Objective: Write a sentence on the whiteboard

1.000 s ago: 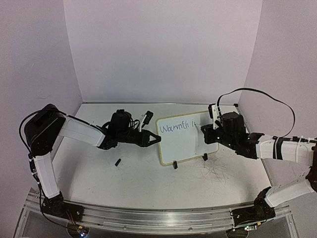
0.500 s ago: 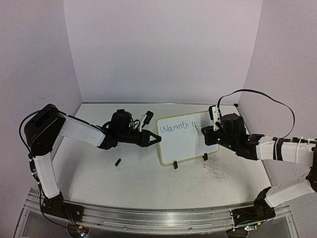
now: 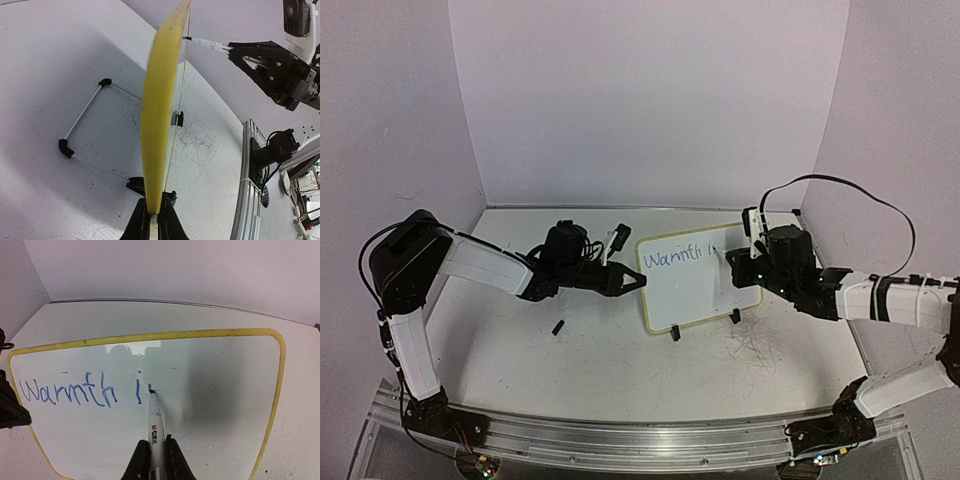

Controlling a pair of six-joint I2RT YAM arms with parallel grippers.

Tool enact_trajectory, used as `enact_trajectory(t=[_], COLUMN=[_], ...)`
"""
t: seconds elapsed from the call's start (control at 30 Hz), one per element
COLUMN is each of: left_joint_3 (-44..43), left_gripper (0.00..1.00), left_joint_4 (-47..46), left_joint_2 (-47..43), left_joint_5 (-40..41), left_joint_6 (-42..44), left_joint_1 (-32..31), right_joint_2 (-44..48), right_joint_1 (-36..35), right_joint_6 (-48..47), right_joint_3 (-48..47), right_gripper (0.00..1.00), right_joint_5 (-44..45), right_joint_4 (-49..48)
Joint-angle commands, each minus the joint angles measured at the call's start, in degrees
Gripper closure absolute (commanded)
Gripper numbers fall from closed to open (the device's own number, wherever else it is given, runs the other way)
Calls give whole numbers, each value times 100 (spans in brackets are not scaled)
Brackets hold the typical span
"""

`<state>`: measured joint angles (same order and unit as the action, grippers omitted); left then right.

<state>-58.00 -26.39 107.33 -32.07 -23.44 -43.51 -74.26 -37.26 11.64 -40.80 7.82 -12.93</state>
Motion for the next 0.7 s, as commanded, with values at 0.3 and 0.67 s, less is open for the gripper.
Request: enact_trajectory(t=[0.3, 0.67], left_joint_3=[-177, -164], left_gripper=[100, 100], left_joint_4=[129, 136], left_joint_2=[78, 82], left_joint_5=[9, 19], left_joint_6=[123, 151], left_joint_1=[-128, -130], right_joint_2=[-68, 114], right_joint_1=[32, 30], right_joint_6=[115, 228], right_joint_3=[-250, -42], right_gripper=[100, 100], right_joint_5=[529, 434], right_joint_4=[-187, 69])
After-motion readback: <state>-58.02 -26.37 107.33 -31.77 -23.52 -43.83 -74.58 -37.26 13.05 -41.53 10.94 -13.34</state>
